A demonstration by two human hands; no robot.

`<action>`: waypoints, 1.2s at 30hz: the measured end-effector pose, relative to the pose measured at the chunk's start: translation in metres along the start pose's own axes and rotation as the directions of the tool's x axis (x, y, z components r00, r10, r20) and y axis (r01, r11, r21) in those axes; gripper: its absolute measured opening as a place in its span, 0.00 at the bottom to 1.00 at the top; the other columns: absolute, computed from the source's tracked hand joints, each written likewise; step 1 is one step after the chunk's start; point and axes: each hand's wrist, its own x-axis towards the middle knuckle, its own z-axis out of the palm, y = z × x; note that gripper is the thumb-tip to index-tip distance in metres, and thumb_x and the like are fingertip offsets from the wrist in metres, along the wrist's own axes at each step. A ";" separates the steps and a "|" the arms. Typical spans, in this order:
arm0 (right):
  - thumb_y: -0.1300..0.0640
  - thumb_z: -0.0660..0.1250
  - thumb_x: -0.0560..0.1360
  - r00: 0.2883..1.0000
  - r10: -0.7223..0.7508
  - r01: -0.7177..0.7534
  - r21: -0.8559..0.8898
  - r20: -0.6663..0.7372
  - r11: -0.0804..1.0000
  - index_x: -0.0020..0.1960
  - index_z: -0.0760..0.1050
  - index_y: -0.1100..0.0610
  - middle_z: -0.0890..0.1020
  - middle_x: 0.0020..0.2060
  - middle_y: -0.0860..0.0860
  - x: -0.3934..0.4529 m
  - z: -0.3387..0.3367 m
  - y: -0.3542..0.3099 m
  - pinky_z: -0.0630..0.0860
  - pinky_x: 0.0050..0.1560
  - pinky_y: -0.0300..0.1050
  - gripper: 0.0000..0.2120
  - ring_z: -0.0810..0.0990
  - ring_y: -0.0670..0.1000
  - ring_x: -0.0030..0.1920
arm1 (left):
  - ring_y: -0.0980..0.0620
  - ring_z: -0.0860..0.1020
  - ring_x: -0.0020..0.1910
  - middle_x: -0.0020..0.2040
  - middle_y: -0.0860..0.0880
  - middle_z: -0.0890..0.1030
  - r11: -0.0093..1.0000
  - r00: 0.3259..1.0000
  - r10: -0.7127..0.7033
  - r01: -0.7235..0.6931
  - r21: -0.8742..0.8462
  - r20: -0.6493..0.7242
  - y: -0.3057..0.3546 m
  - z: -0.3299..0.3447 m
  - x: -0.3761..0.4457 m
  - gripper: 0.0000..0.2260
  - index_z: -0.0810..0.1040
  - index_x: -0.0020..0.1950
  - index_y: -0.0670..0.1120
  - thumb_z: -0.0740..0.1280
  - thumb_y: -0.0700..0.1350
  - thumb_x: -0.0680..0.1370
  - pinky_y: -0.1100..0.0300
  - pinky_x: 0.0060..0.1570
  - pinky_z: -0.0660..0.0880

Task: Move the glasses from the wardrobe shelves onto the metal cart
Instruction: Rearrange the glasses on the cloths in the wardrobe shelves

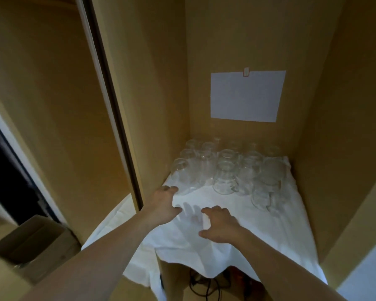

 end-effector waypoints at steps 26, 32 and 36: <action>0.40 0.70 0.73 0.993 -0.103 0.108 0.078 -0.065 0.991 0.79 0.60 0.46 0.69 0.73 0.52 0.055 0.076 -0.279 0.72 0.68 0.51 0.38 0.69 0.55 0.71 | 0.44 0.73 0.66 0.66 0.49 0.76 0.996 0.997 -0.059 0.056 -0.066 -0.053 -0.272 -0.060 -0.073 0.27 0.70 0.74 0.54 0.70 0.59 0.76 0.49 0.63 0.74; 0.40 0.69 0.75 0.998 -0.040 0.045 0.110 -0.049 0.993 0.80 0.57 0.46 0.66 0.75 0.53 0.085 0.111 -0.333 0.70 0.69 0.52 0.38 0.66 0.57 0.74 | 0.44 0.69 0.71 0.75 0.49 0.69 0.994 0.992 -0.106 0.105 0.017 0.062 -0.348 -0.066 -0.070 0.31 0.62 0.80 0.52 0.68 0.59 0.79 0.48 0.67 0.73; 0.41 0.69 0.75 1.000 -0.007 0.006 0.128 0.012 0.992 0.80 0.57 0.47 0.67 0.74 0.54 0.094 0.135 -0.350 0.71 0.68 0.53 0.38 0.67 0.58 0.72 | 0.43 0.70 0.70 0.75 0.49 0.69 0.996 0.989 -0.088 0.088 0.006 0.115 -0.376 -0.064 -0.065 0.31 0.61 0.80 0.52 0.67 0.57 0.80 0.49 0.67 0.73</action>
